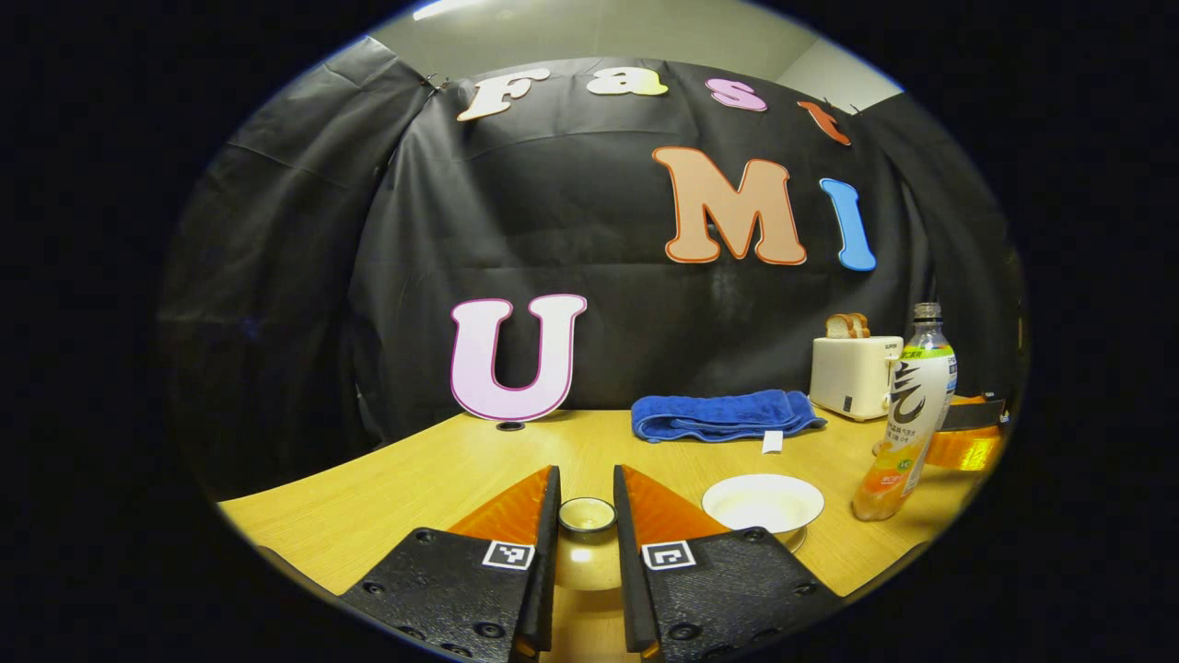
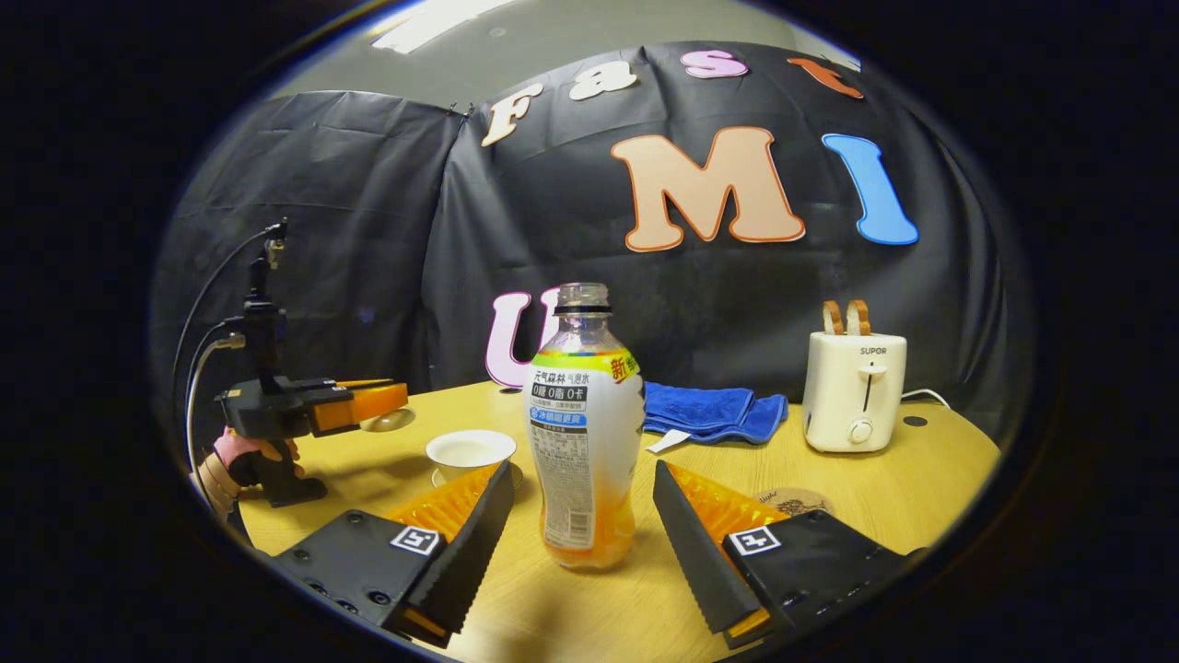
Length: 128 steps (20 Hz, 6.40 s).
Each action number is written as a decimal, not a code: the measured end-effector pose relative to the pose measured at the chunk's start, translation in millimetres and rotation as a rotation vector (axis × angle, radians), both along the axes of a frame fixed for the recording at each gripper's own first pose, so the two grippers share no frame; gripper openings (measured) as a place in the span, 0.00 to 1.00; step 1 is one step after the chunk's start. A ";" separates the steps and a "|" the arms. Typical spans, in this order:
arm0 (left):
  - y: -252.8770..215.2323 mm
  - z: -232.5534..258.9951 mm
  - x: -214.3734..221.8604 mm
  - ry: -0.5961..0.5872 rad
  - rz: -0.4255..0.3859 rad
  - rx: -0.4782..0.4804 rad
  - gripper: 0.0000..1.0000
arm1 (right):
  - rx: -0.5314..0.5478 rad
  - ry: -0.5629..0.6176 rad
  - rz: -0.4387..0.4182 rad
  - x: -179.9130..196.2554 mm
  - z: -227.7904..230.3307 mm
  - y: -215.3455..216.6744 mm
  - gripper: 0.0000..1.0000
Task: Open the teacup lid with one hand, grasp the water bottle and pour water into the teacup with the other hand; after pouring, place the water bottle on the coaster and then close the teacup lid.
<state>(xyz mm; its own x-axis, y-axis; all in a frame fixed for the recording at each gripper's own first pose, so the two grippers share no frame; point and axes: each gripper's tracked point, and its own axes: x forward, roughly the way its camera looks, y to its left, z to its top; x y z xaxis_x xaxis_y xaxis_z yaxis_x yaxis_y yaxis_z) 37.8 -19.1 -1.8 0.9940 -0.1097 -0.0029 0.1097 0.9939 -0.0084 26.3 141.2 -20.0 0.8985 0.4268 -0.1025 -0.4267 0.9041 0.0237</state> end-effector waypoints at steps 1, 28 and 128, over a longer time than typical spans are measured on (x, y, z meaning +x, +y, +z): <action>1.8 1.5 -0.1 -0.002 0.004 0.000 0.28 | -0.008 0.007 -0.006 4.7 -1.6 2.7 0.94; 5.4 0.9 -1.5 0.001 0.011 -0.001 0.28 | -0.720 -0.237 -0.179 56.9 38.6 -18.6 0.67; 4.4 2.1 -2.7 0.006 0.010 -0.003 0.28 | -0.173 0.037 -0.208 104.7 52.7 -91.0 0.66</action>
